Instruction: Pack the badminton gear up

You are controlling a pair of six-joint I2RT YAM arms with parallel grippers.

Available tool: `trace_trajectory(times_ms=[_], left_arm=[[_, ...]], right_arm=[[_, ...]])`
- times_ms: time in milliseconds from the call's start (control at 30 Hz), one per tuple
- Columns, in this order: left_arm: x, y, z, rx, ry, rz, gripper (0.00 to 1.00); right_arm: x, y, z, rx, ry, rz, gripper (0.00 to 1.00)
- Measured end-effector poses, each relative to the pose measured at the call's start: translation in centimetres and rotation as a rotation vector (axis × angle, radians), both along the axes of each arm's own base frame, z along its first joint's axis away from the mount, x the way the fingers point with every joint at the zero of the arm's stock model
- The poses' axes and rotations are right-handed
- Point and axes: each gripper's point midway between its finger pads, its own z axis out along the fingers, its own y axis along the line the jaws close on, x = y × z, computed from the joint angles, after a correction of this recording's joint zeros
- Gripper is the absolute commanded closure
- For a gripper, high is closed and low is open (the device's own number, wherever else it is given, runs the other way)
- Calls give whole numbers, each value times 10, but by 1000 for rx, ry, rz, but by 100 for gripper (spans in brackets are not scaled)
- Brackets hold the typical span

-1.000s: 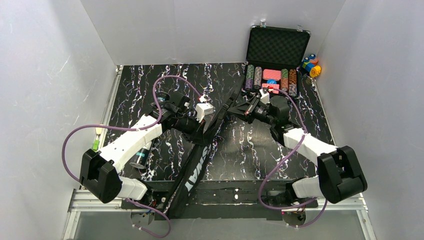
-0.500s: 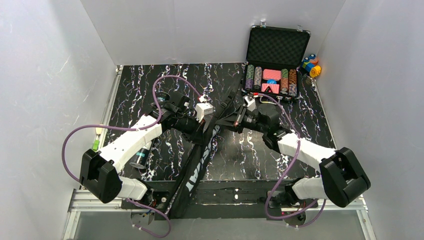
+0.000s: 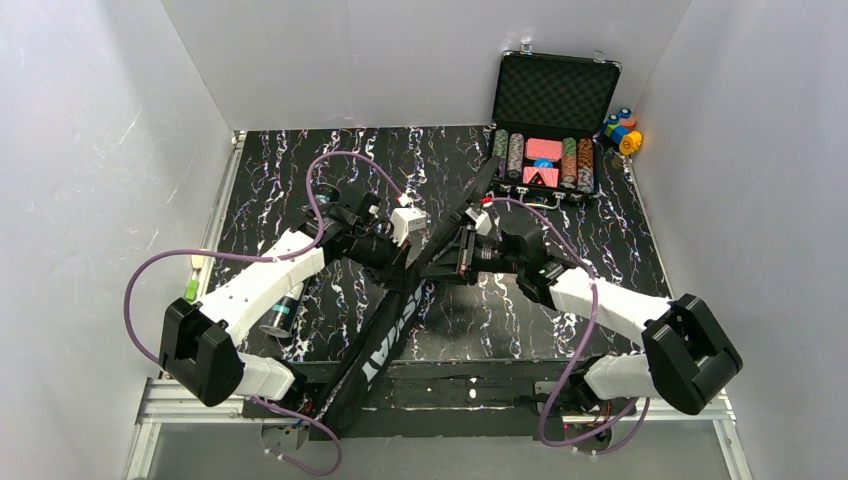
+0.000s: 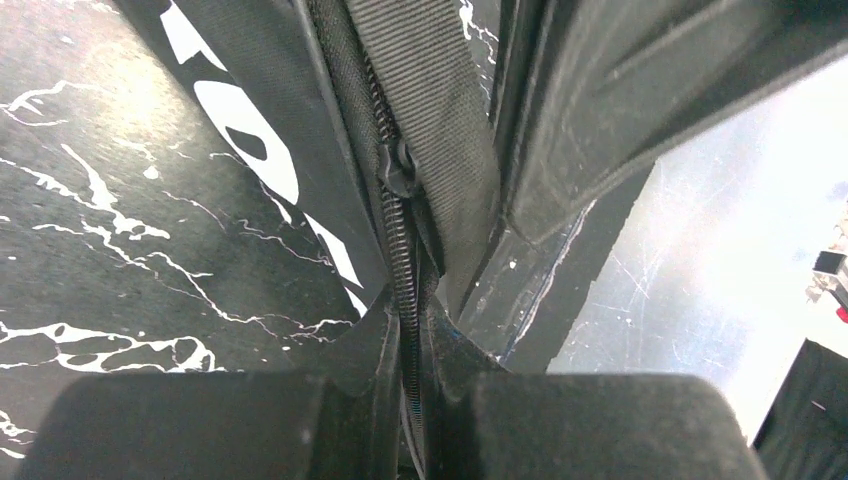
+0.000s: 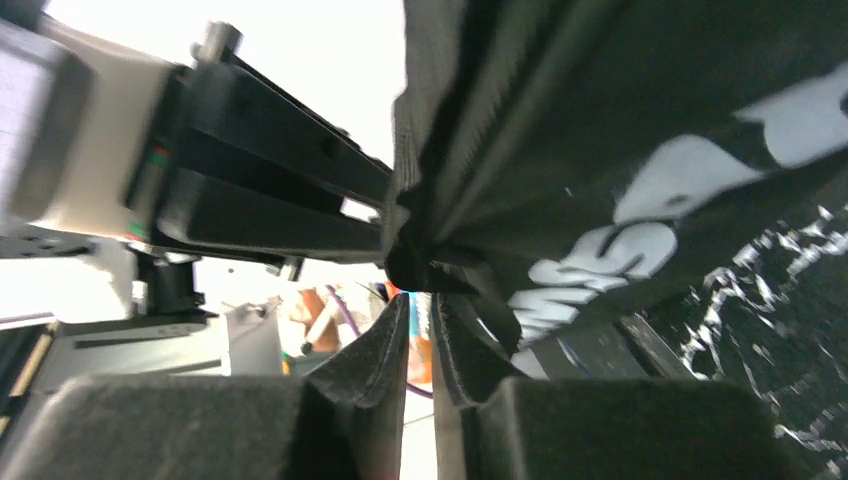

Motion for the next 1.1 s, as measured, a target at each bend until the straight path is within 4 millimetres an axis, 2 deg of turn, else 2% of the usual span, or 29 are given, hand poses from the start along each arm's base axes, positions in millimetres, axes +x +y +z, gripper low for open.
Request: trace_trajectory(times_ms=[100, 233, 333, 433, 533, 600, 733, 833, 967, 1100], left_arm=[[6, 0, 1, 0, -24, 12, 100], [15, 1, 2, 4, -50, 36, 100], [20, 3, 1, 15, -67, 57, 100], [26, 4, 0, 27, -81, 81, 100], [33, 7, 1, 41, -94, 117, 100], [39, 10, 3, 54, -104, 152, 100], [62, 16, 15, 75, -112, 279, 100], [91, 12, 30, 85, -106, 375, 100], [116, 6, 30, 97, -76, 464, 100], [120, 4, 11, 133, 8, 540, 100]], right_arm=[[-5, -5, -10, -100, 20, 20, 61], [2, -39, -15, -270, 9, -86, 52], [16, -64, -1, -379, -38, -202, 49], [25, -70, 27, -421, -117, -264, 46], [23, -58, 44, -421, -161, -246, 44], [21, -45, 42, -422, -159, -213, 43], [11, -22, 12, -484, -120, -131, 40], [-3, -12, -2, -562, -145, -79, 37], [-15, 4, 14, -601, -273, -50, 35], [-21, 17, 32, -621, -416, -54, 34]])
